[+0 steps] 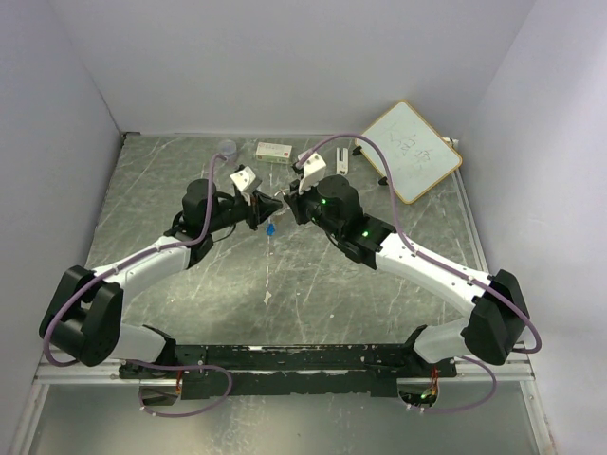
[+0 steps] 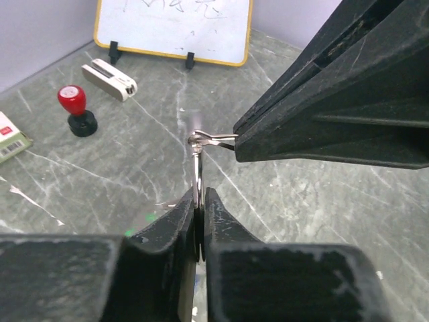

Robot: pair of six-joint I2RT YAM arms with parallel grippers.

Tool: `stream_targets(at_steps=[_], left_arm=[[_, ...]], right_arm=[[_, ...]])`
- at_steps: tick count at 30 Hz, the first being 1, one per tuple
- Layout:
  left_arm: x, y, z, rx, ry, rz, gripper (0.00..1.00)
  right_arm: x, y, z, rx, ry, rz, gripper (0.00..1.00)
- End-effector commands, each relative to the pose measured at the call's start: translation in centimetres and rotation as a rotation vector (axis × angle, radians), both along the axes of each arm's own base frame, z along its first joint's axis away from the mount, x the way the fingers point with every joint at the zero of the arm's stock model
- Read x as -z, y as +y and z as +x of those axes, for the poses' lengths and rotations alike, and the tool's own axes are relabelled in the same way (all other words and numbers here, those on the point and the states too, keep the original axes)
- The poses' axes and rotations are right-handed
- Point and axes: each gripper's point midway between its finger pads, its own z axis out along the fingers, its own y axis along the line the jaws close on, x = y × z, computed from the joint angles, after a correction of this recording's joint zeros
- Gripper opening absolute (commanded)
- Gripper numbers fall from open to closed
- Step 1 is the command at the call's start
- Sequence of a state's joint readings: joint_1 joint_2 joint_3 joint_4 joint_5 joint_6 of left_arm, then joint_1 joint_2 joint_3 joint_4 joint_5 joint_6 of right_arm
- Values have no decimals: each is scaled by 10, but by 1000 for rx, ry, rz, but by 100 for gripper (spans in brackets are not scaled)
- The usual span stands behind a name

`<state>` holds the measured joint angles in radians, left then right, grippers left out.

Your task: Remove the keys from the keyring

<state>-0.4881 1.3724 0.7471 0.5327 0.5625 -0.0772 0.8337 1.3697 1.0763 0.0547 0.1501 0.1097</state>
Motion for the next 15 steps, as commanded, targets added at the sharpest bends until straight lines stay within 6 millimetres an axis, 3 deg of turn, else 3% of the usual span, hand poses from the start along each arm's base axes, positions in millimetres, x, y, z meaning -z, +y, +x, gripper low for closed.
stream_targets(at_steps=[1,11,15], left_arm=[[-19,1,6,-32,-78,-14,8],[-24,14,9,-99,-82,54,7],[-38,20,7,-124,-94,80,7]], right_arm=[[-22,-1,-1,4,-58,39,0],[-13,-11,7,51,-93,-25,0],[-13,-26,9,108,-128,-38,11]])
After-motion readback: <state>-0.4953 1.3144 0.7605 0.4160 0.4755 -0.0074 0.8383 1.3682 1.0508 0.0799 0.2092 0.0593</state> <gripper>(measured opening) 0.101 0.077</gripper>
